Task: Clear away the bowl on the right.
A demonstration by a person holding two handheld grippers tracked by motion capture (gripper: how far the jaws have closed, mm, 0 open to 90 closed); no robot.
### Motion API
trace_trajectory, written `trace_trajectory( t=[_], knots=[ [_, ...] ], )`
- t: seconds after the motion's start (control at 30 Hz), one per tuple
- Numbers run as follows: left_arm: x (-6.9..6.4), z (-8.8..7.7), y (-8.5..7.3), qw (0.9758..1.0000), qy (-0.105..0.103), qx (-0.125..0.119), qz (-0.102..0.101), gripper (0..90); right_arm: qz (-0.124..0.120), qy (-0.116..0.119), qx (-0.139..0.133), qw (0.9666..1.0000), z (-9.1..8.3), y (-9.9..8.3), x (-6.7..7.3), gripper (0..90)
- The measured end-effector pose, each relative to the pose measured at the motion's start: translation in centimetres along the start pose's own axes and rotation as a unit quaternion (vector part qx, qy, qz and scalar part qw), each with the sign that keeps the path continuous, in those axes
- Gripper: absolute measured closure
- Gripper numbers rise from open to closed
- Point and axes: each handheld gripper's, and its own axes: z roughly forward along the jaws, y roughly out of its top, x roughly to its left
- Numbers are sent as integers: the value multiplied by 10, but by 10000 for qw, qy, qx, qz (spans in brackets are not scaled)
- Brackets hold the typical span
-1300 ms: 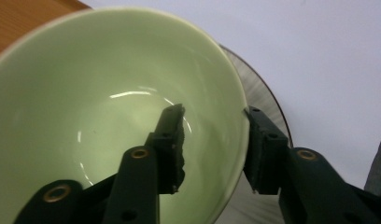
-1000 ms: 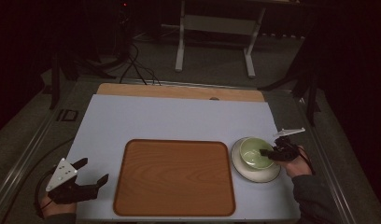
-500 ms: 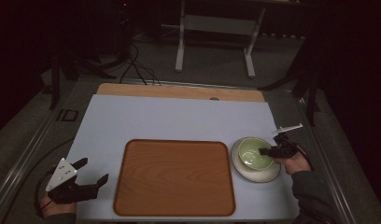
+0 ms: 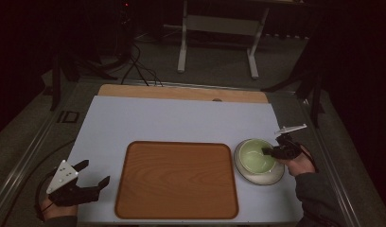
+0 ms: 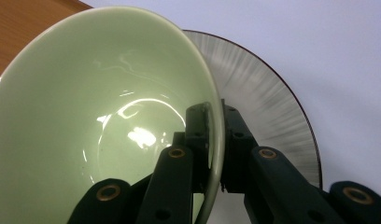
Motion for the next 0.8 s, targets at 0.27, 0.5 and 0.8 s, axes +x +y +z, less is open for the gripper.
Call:
trace_trajectory(
  t=[0.27,0.5,0.8],
  knots=[
    [1,0,0,10000,30,5,5,91,12,17,-67,10000,-2,3,3,831],
    [1,-1,0,10000,38,-30,-18,91,49,12,-185,9998,-7,5,3,829],
    [2,-3,0,9999,68,-86,-28,91,37,7,-325,9995,-20,15,4,829]
  ],
)
